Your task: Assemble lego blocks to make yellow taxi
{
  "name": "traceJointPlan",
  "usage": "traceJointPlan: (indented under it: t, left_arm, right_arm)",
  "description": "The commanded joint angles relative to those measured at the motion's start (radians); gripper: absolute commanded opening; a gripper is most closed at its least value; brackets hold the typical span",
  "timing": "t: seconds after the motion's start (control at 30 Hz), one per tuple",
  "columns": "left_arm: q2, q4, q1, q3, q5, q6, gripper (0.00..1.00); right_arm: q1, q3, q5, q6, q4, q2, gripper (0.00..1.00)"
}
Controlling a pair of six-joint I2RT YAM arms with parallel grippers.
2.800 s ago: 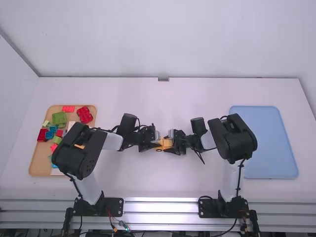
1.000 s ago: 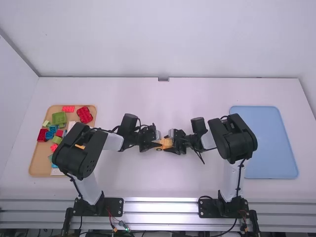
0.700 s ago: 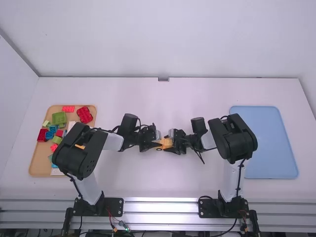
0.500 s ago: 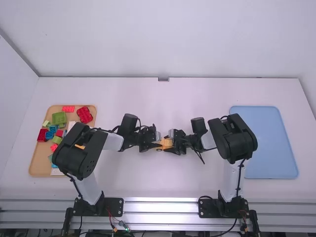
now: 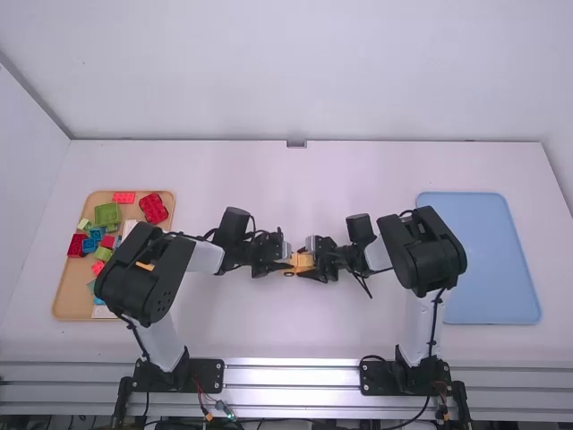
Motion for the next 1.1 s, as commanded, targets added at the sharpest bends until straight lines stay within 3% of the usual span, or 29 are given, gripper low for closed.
traceJointPlan:
  t: [0.0,0.27,0.37,0.5,0.53,0.57,0.83,0.87,0.9,0.93,0.97,1.0,1.07]
  left_arm:
    - [-0.011,0.002,-0.002,-0.001,0.021,0.014,0.28]
    - [-0.011,-0.002,-0.002,-0.001,0.021,0.013,0.40]
    - [-0.011,-0.002,-0.002,-0.001,0.021,0.013,0.64]
    - [-0.011,0.010,-0.002,-0.001,0.021,0.005,0.77]
    - [-0.011,0.013,-0.002,-0.001,0.021,0.006,0.84]
    - [-0.011,0.023,-0.002,-0.001,0.029,0.006,0.99]
    - [-0.122,0.029,-0.001,-0.001,0.087,-0.103,0.99]
    - [-0.135,0.026,-0.001,-0.001,0.063,-0.120,0.85]
    - [-0.136,0.025,-0.001,-0.001,0.061,-0.123,0.79]
    - [-0.138,0.021,-0.001,-0.001,0.041,-0.138,0.54]
    - [-0.137,0.011,-0.002,-0.001,0.019,-0.163,0.08]
    - [-0.132,0.002,-0.002,-0.001,0.017,-0.163,0.02]
    - [-0.115,-0.011,-0.002,-0.001,0.029,-0.146,0.02]
  right_arm:
    - [0.004,-0.013,0.032,-0.010,-0.016,0.016,0.60]
    - [0.003,-0.013,0.031,-0.010,-0.016,0.016,0.59]
    - [0.003,-0.013,0.032,-0.010,-0.016,0.016,0.60]
    - [0.003,-0.013,0.032,-0.010,-0.016,0.016,0.59]
    - [0.004,-0.013,0.032,-0.010,-0.016,0.016,0.59]
    - [0.003,-0.013,0.032,-0.010,-0.016,0.016,0.59]
    - [0.003,-0.013,0.032,-0.010,-0.017,0.016,0.59]
    - [0.004,-0.013,0.032,-0.009,-0.016,0.016,0.59]
    - [0.004,-0.013,0.032,-0.010,-0.016,0.016,0.59]
    - [0.003,-0.013,0.032,-0.010,-0.016,0.016,0.59]
    - [0.003,-0.013,0.032,-0.010,-0.016,0.016,0.59]
    - [0.003,-0.013,0.032,-0.010,-0.016,0.016,0.59]
    - [0.003,-0.013,0.032,-0.010,-0.016,0.016,0.59]
